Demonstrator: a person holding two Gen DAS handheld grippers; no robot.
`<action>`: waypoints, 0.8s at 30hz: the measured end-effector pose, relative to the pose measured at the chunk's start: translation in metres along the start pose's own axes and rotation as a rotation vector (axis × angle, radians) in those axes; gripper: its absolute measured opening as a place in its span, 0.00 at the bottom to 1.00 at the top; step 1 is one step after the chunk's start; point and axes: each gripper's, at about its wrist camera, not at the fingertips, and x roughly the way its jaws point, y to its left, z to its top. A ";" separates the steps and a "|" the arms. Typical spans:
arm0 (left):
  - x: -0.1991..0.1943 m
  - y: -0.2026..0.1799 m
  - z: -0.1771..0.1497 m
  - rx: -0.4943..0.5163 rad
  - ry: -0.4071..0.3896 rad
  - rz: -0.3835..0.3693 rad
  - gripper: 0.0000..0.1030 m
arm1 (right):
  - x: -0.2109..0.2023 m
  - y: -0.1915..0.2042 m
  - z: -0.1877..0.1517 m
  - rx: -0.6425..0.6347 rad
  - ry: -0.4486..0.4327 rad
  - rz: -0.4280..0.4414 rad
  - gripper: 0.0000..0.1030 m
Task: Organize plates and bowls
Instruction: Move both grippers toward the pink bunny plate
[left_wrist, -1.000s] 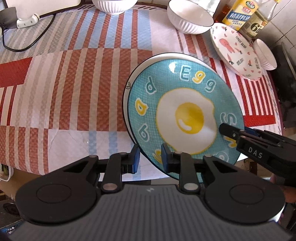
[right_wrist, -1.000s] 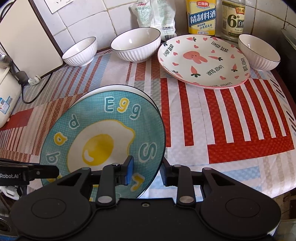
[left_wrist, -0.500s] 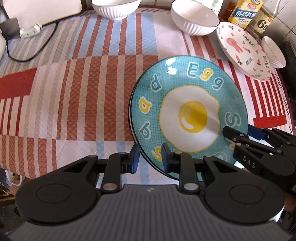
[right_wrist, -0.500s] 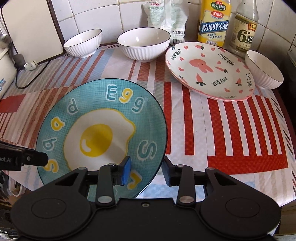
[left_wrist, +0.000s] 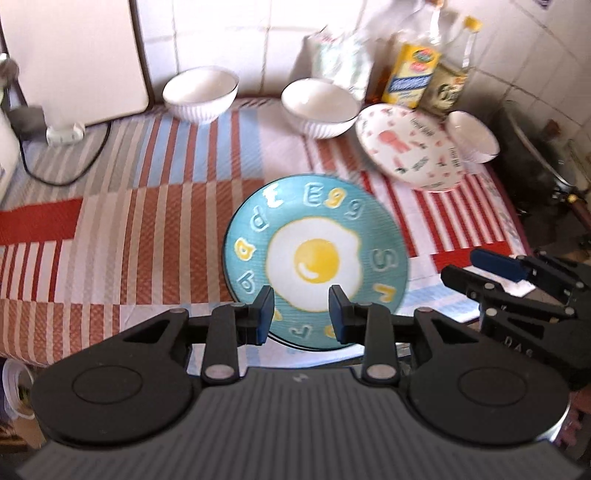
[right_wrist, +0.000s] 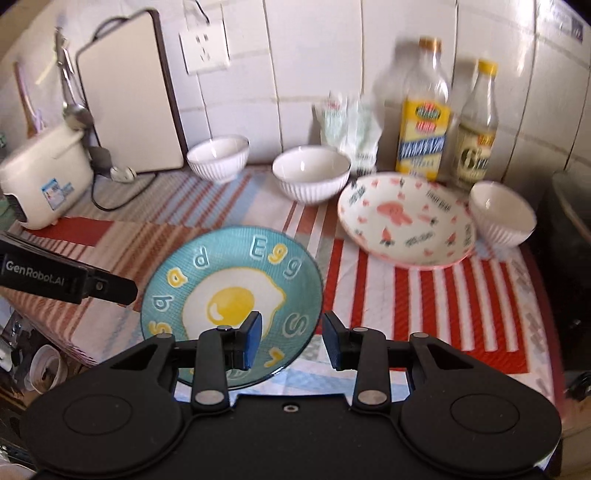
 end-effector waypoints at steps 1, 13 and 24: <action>-0.007 -0.004 -0.001 0.011 -0.011 0.001 0.33 | -0.008 -0.002 0.000 -0.003 -0.011 0.002 0.40; -0.078 -0.038 -0.001 0.100 -0.119 -0.025 0.45 | -0.092 -0.024 -0.001 -0.038 -0.133 0.013 0.55; -0.107 -0.054 0.020 0.087 -0.213 -0.005 0.74 | -0.125 -0.039 0.003 0.005 -0.208 -0.006 0.66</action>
